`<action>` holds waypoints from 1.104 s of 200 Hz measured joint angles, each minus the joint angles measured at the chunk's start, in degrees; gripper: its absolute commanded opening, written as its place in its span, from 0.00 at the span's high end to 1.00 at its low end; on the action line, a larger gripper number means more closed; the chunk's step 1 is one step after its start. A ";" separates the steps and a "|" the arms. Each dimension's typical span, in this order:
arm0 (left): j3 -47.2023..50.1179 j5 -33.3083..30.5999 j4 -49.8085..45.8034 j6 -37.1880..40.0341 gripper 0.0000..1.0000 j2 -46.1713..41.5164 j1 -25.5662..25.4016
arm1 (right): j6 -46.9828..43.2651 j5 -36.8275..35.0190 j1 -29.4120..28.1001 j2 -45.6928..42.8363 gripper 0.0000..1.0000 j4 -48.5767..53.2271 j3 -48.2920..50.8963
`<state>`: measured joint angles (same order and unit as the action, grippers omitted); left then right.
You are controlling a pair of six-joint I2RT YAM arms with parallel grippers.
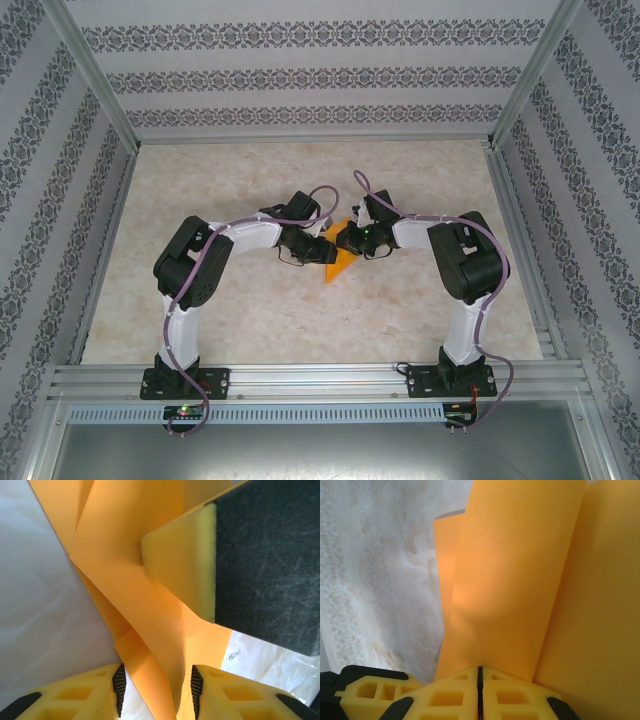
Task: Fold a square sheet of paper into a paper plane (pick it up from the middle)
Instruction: Fourth fold the wing at the center of the table.
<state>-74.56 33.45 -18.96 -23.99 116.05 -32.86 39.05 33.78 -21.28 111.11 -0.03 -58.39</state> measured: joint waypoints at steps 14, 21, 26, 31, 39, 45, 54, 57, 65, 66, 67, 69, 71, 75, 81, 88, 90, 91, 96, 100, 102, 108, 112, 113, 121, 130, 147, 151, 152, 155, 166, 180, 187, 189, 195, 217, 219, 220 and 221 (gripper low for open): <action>-0.15 0.15 -0.02 0.00 0.60 0.17 0.04 | 0.00 0.00 0.00 0.00 0.90 0.00 0.00; -0.26 0.20 -0.15 0.00 0.61 0.26 0.11 | 0.00 0.00 0.00 0.00 0.90 0.00 0.00; -0.37 0.33 -0.22 0.00 0.62 0.37 0.22 | 0.00 -0.02 0.00 0.00 0.91 0.00 0.00; -0.39 0.42 -0.28 0.00 0.64 0.39 0.26 | 0.00 0.00 0.00 0.00 0.91 0.00 0.00; -0.48 0.55 -0.42 0.00 0.65 0.50 0.37 | 0.00 0.00 0.00 0.00 0.90 0.00 0.00; -0.48 0.57 -0.44 0.00 0.67 0.55 0.37 | 0.00 0.00 0.00 0.00 0.91 0.00 0.00; -0.48 0.66 -0.39 0.00 0.68 0.59 0.37 | 0.00 0.00 0.00 0.00 0.91 0.00 0.00; -0.50 0.81 -0.37 0.00 0.69 0.66 0.35 | 0.00 0.00 0.00 0.00 0.91 0.00 0.00; -0.61 0.87 -0.39 0.00 0.70 0.79 0.35 | 0.00 0.02 -0.02 0.00 0.91 -0.02 0.00; -0.61 0.87 -0.39 0.00 0.71 0.81 0.35 | 0.00 0.02 -0.02 0.00 0.91 -0.02 0.00; -0.61 0.90 -0.39 0.02 0.71 0.83 0.35 | 0.00 0.00 -0.02 0.00 0.90 0.00 0.00; -0.68 0.94 -0.39 0.00 0.71 0.87 0.35 | 0.00 0.00 -0.02 0.00 0.91 -0.02 0.00; -0.72 1.01 -0.42 0.00 0.71 0.92 0.35 | 0.00 0.00 -0.02 0.00 0.91 -0.02 0.00; -0.79 1.05 -0.39 0.02 0.71 1.01 0.35 | 0.00 0.00 -0.02 0.00 0.90 -0.02 0.00; -0.85 1.11 -0.42 0.00 0.72 1.14 0.35 | 0.00 0.00 0.00 0.00 0.91 -0.02 0.00; -0.87 1.27 -0.42 0.00 0.72 1.25 0.35 | 0.00 0.00 0.00 0.00 0.91 -0.02 0.00; -0.87 1.29 -0.42 0.00 0.72 1.25 0.35 | 0.00 0.00 0.00 0.00 0.91 -0.02 0.00; -0.90 1.33 -0.42 0.00 0.72 1.27 0.35 | 0.00 0.00 0.00 0.00 0.91 -0.02 0.00; -0.92 1.44 -0.42 0.00 0.73 1.31 0.37 | 0.00 0.00 0.00 0.00 0.91 -0.02 0.00; -0.94 1.46 -0.42 0.00 0.74 1.33 0.37 | 0.00 0.00 0.00 0.00 0.91 -0.02 0.00; -0.94 1.44 -0.42 0.02 0.74 1.33 0.37 | 0.00 0.00 0.00 0.00 0.91 -0.02 0.00; -0.96 1.49 -0.42 0.00 0.75 1.33 0.37 | 0.00 0.00 0.00 0.00 0.91 -0.02 0.00; -0.96 1.49 -0.42 0.02 0.75 1.36 0.37 | 0.00 0.00 0.00 0.00 0.91 -0.04 0.00; -0.96 1.49 -0.39 0.00 0.75 1.36 0.37 | 0.00 0.00 0.00 0.00 0.91 -0.02 0.00; -0.96 1.53 -0.42 0.02 0.75 1.44 0.35 | 0.00 0.00 0.00 0.00 0.91 -0.04 0.00; -0.96 1.66 -0.42 0.02 0.76 1.51 0.35 | 0.00 0.00 0.00 0.00 0.91 -0.04 0.00; -0.96 1.66 -0.39 0.02 0.77 1.57 0.37 | 0.00 0.00 0.00 0.00 0.91 -0.04 0.00; -0.96 1.68 -0.42 0.02 0.77 1.60 0.37 | 0.00 0.00 0.00 0.00 0.91 -0.04 0.00; -0.96 1.66 -0.42 0.02 0.77 1.60 0.37 | 0.00 0.00 0.00 0.00 0.91 -0.04 0.00; -0.96 1.66 -0.42 0.02 0.78 1.60 0.37 | 0.00 0.00 0.00 0.00 0.90 -0.04 0.00; -0.96 1.66 -0.39 0.04 0.78 1.66 0.37 | 0.00 0.00 0.00 0.00 0.90 -0.04 0.00; -0.96 1.66 -0.42 0.11 0.79 1.68 0.37 | 0.00 0.00 0.00 0.00 0.91 -0.04 0.00; -0.96 1.64 -0.42 0.22 0.79 1.70 0.37 | 0.00 0.00 0.00 0.00 0.91 -0.04 0.00; -0.98 1.64 -0.42 0.24 0.79 1.73 0.37 | 0.00 0.00 0.00 0.00 0.91 -0.04 0.00; -1.03 1.60 -0.44 0.39 0.80 1.77 0.37 | 0.00 0.00 0.00 0.00 0.91 -0.04 0.00; -1.60 1.36 -1.25 1.07 0.81 2.05 0.37 | 0.00 0.00 0.00 0.00 0.91 -0.04 0.00; -1.66 1.33 -1.31 1.11 0.80 2.12 0.37 | 0.00 0.00 0.00 0.00 0.91 -0.04 0.00; -1.68 1.33 -1.33 1.11 0.80 2.12 0.37 | 0.00 0.00 0.00 0.00 0.91 -0.04 0.00; -1.73 1.31 -1.40 1.16 0.80 2.12 0.37 | 0.00 0.00 0.00 0.00 0.91 -0.04 0.00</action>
<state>-76.29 34.76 -20.36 -22.83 118.17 -32.49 39.05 33.78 -21.28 111.11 -0.08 -58.39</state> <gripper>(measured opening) 0.197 0.095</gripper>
